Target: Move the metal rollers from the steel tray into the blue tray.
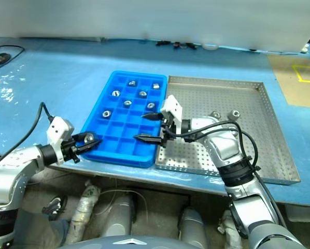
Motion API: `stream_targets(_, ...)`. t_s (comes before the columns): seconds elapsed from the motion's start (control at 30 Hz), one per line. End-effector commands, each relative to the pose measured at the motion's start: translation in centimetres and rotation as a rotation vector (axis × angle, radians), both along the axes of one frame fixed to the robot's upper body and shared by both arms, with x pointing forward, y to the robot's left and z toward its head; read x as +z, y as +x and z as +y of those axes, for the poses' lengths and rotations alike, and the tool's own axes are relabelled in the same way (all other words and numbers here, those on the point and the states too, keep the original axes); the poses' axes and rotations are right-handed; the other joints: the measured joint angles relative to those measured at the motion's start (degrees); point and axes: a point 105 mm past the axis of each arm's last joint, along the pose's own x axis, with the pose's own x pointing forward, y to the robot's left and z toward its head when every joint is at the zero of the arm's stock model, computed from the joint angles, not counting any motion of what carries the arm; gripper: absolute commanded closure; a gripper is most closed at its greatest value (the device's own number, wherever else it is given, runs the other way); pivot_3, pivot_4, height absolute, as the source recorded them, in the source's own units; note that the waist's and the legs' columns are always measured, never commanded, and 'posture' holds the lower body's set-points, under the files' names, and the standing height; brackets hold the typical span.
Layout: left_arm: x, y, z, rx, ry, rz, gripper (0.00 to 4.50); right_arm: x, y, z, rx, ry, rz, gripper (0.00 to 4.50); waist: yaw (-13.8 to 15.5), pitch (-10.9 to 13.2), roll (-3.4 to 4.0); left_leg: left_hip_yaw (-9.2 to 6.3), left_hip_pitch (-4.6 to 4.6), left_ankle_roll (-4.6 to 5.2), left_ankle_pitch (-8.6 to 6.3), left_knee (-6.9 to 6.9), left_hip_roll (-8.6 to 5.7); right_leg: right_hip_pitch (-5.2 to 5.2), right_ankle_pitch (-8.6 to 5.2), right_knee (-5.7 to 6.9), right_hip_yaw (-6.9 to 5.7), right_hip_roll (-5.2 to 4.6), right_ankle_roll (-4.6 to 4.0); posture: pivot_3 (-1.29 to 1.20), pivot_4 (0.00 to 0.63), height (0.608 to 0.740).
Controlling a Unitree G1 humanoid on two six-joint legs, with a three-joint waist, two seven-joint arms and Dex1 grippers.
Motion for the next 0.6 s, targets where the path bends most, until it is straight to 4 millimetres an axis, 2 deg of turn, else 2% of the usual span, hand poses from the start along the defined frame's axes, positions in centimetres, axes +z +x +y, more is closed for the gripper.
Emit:
stream_targets(0.03,1.6,-0.4,0.1,0.002,0.009,-0.055,2.75,0.7,-0.7,0.1,0.025,0.011,-0.021,0.00,0.2,0.0,0.00,0.00,0.00,-0.02,0.01,0.00,0.00,-0.02,0.00,0.03,0.02,0.01,0.00,0.26,0.150,0.740)
stream_targets(0.4,1.6,-0.1,1.1,0.043,0.024,-0.052,2.75,-0.2,-0.6,-0.5,-0.010,-0.017,0.001,0.00,0.3,0.0,-0.02,-0.01,0.02,-0.09,0.06,0.01,-0.01,-0.13,0.00,0.12,0.18,0.11,0.01,0.24,0.150,0.740)
stream_targets(0.43,1.6,-0.1,1.3,0.046,0.027,-0.051,2.04,-0.3,-0.5,-0.6,-0.014,-0.020,0.000,0.00,0.3,0.0,-0.02,-0.01,0.02,-0.09,0.06,0.01,-0.01,-0.14,0.00,0.12,0.19,0.11,0.01,0.23,0.150,0.740)
stream_targets(0.47,1.5,0.0,1.4,0.049,0.033,-0.052,1.85,-0.4,-0.5,-0.6,-0.017,-0.021,0.000,0.00,0.3,0.0,-0.02,-0.01,0.02,-0.10,0.06,0.01,-0.01,-0.14,0.00,0.12,0.19,0.12,0.01,0.23,0.150,0.740)
stream_targets(0.6,1.4,0.5,1.5,0.049,0.057,-0.056,0.59,-0.5,-0.3,-0.8,-0.034,-0.027,-0.005,0.00,0.3,0.0,-0.02,-0.01,0.06,-0.11,0.07,0.02,-0.01,-0.15,0.00,0.21,0.22,0.13,0.01,0.22,0.150,0.740)
